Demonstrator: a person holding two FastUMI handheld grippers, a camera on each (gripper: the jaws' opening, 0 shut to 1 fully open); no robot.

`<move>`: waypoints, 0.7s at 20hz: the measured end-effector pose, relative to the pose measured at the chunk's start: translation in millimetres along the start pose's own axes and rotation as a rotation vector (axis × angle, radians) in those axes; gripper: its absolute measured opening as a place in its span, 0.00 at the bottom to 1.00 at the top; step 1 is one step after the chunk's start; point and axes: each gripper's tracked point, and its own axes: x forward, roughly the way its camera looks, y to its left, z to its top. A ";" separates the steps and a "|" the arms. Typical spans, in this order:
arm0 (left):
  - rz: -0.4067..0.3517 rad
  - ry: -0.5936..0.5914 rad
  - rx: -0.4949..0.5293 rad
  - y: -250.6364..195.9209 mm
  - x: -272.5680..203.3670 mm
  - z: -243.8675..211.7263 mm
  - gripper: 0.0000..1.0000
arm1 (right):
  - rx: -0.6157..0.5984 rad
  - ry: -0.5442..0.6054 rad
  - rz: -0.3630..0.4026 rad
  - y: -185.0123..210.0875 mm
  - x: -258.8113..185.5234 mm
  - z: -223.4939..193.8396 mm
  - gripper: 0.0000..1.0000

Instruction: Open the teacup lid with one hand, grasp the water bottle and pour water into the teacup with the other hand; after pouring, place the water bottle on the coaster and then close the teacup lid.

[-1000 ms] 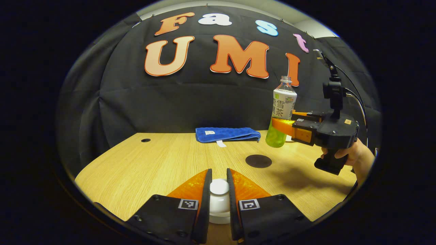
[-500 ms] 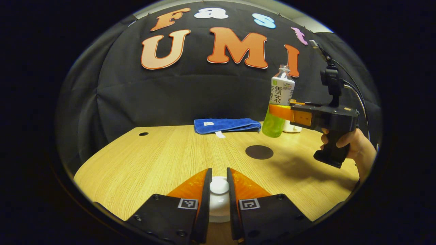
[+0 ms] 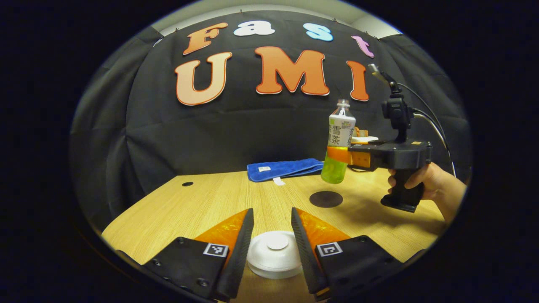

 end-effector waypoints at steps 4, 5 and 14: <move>0.037 -0.039 0.000 12.4 -7.7 9.6 0.67 | 0.002 0.070 -0.001 2.7 16.0 -25.8 0.61; 0.043 -0.041 -0.002 14.7 -8.5 10.5 0.71 | -0.005 0.091 -0.011 1.6 18.0 -32.7 0.61; 0.076 -0.016 -0.053 33.4 -9.0 -0.8 0.67 | -0.017 0.205 -0.050 -1.8 26.1 -62.1 0.62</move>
